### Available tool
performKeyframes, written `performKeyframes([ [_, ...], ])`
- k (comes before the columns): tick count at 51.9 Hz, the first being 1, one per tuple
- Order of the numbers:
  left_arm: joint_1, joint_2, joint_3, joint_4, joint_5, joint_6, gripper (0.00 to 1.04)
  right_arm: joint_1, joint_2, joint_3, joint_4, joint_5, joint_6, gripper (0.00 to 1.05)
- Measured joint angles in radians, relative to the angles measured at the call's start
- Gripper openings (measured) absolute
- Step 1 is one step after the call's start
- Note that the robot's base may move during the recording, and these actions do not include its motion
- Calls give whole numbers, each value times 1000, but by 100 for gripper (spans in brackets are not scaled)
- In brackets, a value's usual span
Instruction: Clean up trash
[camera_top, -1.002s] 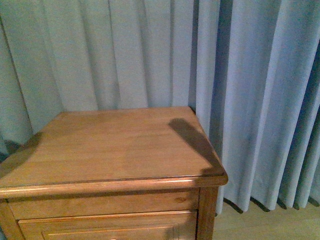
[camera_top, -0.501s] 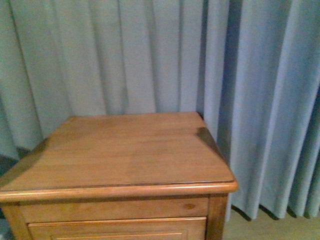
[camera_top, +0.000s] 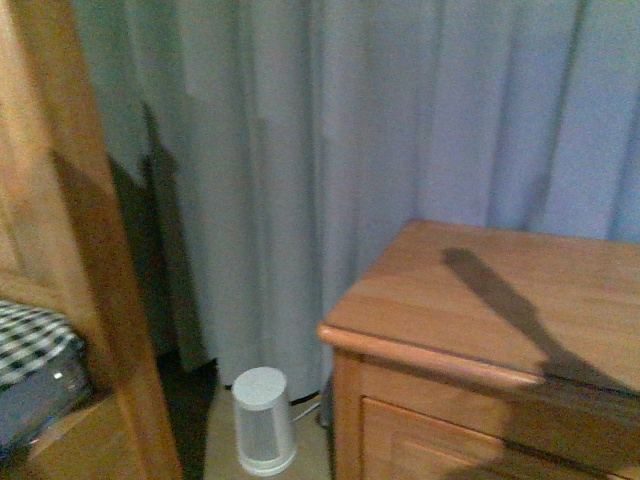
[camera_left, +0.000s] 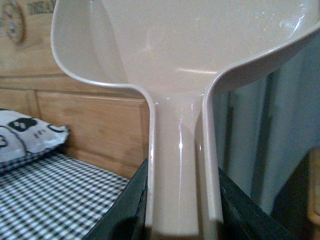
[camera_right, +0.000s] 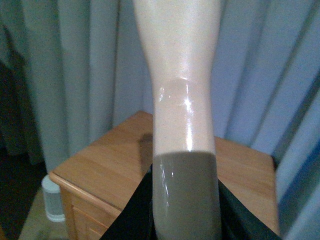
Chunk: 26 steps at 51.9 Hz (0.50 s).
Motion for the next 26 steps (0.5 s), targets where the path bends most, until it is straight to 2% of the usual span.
performKeyframes([
  [26,0,0,-2,0,-1,0,28,-1,-1,0,0,-1,-1,18],
])
